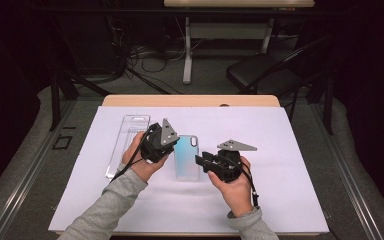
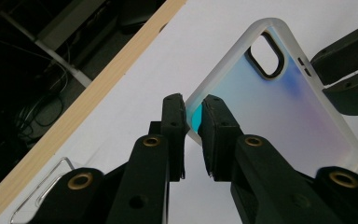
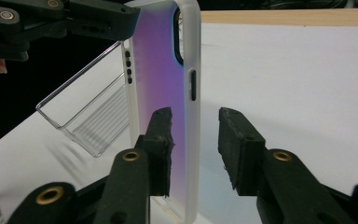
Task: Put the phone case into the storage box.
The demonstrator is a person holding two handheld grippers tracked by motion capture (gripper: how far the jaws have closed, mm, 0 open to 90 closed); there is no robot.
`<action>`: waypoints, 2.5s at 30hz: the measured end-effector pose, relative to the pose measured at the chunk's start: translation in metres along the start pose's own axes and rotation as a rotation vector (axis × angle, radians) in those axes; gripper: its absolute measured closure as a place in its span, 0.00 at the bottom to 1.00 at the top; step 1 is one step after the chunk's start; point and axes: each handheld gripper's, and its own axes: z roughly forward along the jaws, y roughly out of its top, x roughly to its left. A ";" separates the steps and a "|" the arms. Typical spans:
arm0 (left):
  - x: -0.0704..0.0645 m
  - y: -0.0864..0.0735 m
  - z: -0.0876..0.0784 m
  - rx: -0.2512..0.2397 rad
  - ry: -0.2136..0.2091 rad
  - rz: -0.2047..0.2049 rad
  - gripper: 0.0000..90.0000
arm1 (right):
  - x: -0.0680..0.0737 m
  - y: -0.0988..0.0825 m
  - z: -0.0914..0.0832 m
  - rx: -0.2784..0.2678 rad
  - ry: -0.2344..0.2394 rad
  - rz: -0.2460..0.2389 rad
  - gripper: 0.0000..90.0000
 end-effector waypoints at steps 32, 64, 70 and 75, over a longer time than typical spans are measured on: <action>0.053 -0.015 -0.019 0.014 0.087 -0.061 0.89 | -0.003 -0.001 0.005 0.003 -0.016 -0.080 0.64; 0.099 -0.024 -0.035 0.007 0.156 -0.129 0.89 | -0.007 0.002 0.003 0.049 0.024 -0.112 0.48; 0.108 -0.026 -0.038 0.015 0.181 -0.130 0.89 | -0.012 -0.001 -0.003 0.043 -0.015 -0.155 0.45; 0.115 -0.030 -0.038 0.018 0.192 -0.141 0.89 | -0.017 -0.004 -0.012 0.040 -0.036 -0.143 0.45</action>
